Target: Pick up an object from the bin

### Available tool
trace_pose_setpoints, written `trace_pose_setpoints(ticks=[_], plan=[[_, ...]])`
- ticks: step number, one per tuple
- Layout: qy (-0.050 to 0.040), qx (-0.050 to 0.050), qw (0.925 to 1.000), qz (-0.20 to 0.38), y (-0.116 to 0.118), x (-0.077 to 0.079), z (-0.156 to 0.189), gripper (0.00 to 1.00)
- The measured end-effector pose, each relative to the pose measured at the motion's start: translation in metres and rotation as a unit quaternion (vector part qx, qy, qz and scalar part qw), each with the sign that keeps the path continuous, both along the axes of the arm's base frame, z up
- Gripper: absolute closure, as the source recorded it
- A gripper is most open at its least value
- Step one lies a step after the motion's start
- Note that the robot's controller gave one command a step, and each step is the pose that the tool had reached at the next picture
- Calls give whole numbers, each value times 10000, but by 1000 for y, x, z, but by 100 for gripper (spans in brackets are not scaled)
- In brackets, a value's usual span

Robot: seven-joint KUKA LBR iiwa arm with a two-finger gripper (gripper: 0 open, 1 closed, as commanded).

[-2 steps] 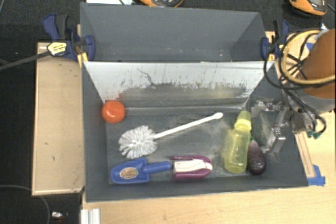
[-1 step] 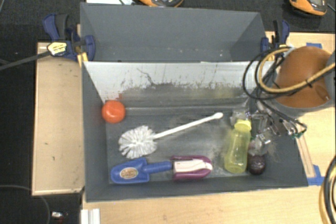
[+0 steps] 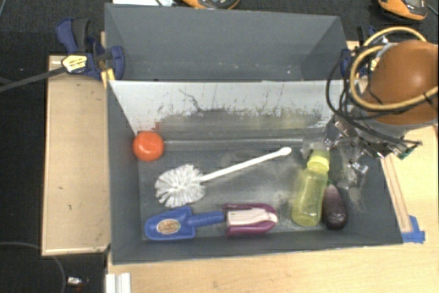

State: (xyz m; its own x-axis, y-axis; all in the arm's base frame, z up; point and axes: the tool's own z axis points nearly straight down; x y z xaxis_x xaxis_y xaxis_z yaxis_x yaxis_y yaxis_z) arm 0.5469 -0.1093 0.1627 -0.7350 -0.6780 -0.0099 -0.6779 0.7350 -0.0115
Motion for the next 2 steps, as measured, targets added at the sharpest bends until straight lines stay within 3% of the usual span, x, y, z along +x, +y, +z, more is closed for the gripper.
trace_pose_setpoints(ticks=[1,2], plan=[[65,22,9980,-624,15,-20,-61,0],[3,52,9727,2321,-6,4,-88,0]])
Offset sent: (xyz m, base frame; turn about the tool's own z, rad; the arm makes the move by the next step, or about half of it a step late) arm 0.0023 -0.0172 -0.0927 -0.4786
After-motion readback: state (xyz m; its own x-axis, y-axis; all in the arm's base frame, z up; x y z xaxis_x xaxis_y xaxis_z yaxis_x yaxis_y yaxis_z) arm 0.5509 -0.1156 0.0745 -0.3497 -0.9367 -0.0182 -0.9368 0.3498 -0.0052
